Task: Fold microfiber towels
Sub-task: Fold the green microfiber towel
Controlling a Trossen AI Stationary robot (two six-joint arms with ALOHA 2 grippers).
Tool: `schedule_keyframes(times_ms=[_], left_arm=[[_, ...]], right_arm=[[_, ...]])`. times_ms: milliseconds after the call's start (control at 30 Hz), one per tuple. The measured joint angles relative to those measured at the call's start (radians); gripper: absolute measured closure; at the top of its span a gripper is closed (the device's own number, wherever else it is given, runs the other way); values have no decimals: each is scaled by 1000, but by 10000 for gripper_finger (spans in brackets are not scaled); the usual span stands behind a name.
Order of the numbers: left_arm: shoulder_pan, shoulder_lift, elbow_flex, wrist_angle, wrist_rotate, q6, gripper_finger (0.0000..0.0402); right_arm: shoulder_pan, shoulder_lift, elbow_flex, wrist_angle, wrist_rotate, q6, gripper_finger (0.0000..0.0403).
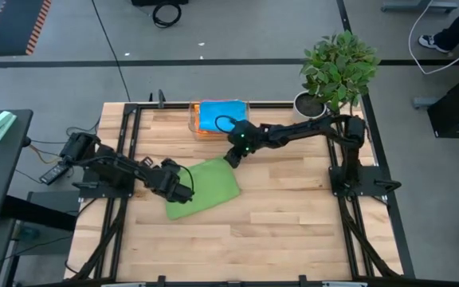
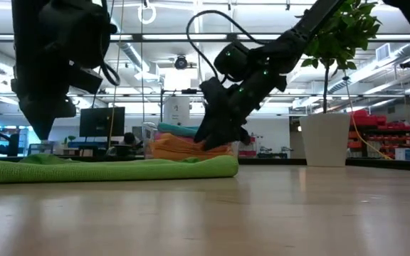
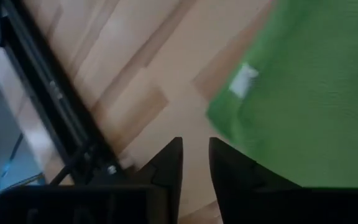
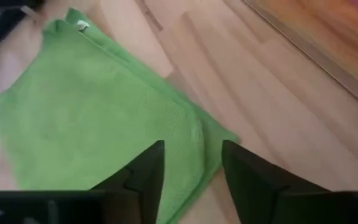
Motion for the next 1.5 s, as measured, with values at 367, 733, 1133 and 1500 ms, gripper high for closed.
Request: schedule_keyframes(times_ms=[367, 733, 1133, 1500], left_arm=[[-201, -184, -43, 258, -173, -107, 358], [-158, -164, -343, 734, -10, -85, 395], [-128, -122, -348, 1153, 111, -91, 392], [-290, 294, 124, 1323, 114, 11, 396]], right_arm=[[451, -118, -24, -153, 370, 151, 306], [507, 54, -19, 19, 650, 342, 398], [482, 69, -15, -193, 602, 260, 399], [551, -238, -22, -462, 475, 152, 400]])
